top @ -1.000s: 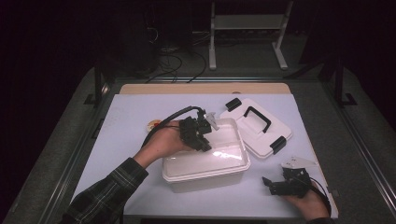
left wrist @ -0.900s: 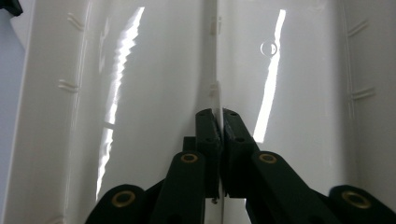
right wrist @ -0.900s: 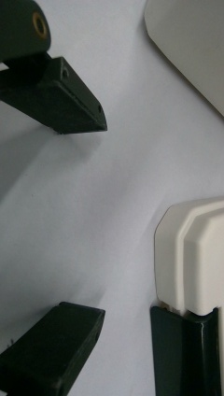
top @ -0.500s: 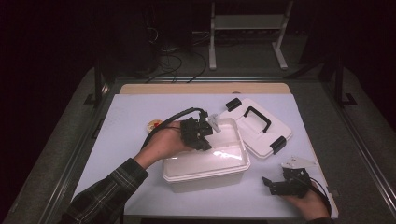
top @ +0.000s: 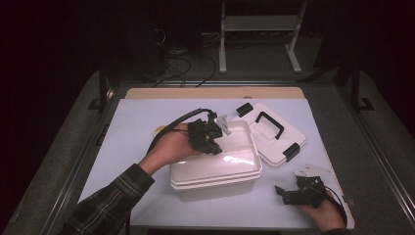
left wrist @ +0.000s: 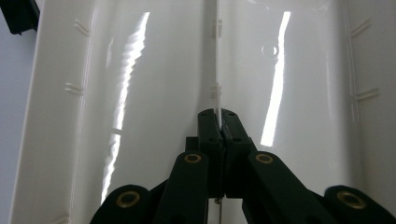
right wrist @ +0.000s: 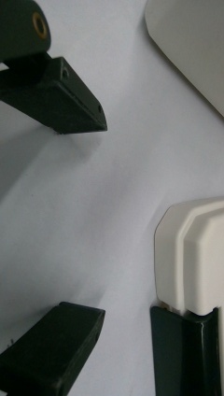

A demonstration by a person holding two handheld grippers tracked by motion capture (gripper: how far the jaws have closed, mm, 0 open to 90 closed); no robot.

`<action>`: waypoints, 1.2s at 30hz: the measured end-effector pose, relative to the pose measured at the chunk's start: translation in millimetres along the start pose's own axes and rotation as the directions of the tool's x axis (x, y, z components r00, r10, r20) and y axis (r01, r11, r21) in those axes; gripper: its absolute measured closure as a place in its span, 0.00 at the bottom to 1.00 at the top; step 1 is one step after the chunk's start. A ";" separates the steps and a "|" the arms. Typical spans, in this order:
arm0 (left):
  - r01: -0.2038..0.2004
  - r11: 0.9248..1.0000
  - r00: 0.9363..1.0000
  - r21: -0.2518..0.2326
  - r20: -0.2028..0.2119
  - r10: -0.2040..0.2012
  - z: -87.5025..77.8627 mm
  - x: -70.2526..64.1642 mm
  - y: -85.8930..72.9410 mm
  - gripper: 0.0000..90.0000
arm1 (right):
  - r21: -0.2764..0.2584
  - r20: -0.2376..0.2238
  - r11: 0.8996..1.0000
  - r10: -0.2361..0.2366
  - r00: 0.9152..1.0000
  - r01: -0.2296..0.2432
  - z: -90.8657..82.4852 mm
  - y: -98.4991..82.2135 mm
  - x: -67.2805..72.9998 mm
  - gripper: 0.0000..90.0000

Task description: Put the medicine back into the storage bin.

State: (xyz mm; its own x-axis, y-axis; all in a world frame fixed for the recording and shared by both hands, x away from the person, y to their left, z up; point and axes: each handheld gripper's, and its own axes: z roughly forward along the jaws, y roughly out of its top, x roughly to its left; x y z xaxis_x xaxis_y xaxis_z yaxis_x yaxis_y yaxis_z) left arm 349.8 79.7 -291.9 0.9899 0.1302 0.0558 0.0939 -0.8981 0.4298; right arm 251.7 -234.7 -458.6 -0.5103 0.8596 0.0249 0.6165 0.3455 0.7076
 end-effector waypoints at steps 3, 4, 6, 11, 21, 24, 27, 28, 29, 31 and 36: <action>0.004 1.000 1.000 -0.022 -0.005 -0.004 -12.3 0.4 2.0 0.99 | -0.001 0.000 1.000 0.000 1.000 0.000 0.0 0.0 0.0 0.10; 0.004 1.000 1.000 -0.022 -0.005 -0.004 -12.3 0.4 2.0 0.99 | -0.001 0.000 1.000 0.000 1.000 0.000 0.0 0.0 0.0 0.10; 0.007 1.000 1.000 -0.029 -0.006 -0.007 -21.0 0.3 2.1 0.99 | -0.001 -0.001 1.000 0.001 1.000 -0.001 0.0 0.0 0.1 0.10; 0.011 1.000 1.000 -0.028 -0.011 -0.012 -34.5 0.5 -1.2 0.99 | -0.001 -0.001 1.000 0.001 1.000 -0.001 0.0 0.0 0.1 0.10; 0.041 0.999 0.998 -0.029 -0.035 -0.042 -55.6 3.4 -19.2 0.98 | -0.002 0.000 1.000 -0.001 1.000 0.001 0.0 -0.1 -0.1 0.10; 0.057 0.998 0.997 -0.031 -0.045 -0.059 -61.3 5.0 -28.2 0.98 | -0.002 0.001 1.000 -0.002 1.000 0.002 0.1 -0.1 -0.1 0.10; 0.075 0.997 0.996 -0.033 -0.053 -0.077 -67.1 5.8 -37.0 0.98 | -0.001 0.001 1.000 0.000 1.000 0.000 0.0 -0.1 0.0 0.10; 0.078 0.996 0.995 -0.034 -0.057 -0.080 -69.0 6.2 -39.9 0.98 | -0.001 0.001 1.000 0.000 1.000 0.000 0.0 -0.1 0.0 0.10; 0.082 0.996 0.995 -0.038 -0.060 -0.085 -70.7 6.4 -42.6 0.98 | -0.001 0.001 1.000 0.000 1.000 0.000 0.1 -0.1 0.0 0.10; 0.092 0.995 0.994 -0.040 -0.064 -0.094 -74.4 7.0 -48.1 0.98 | -0.001 0.001 1.000 0.000 1.000 0.000 0.1 0.0 0.0 0.10; 0.126 0.991 0.988 -0.051 -0.079 -0.130 -83.7 9.2 -65.9 0.98 | -0.001 0.000 1.000 0.000 1.000 0.000 0.1 0.0 -0.1 0.10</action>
State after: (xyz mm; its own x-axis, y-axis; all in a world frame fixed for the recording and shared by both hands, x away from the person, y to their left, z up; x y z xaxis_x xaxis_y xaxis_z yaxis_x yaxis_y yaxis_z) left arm 343.8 175.2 -244.3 0.9578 0.2784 0.0710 0.2121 -0.8520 0.4787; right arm 251.8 -234.7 -458.7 -0.5105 0.8595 0.0250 0.6159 0.3452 0.7081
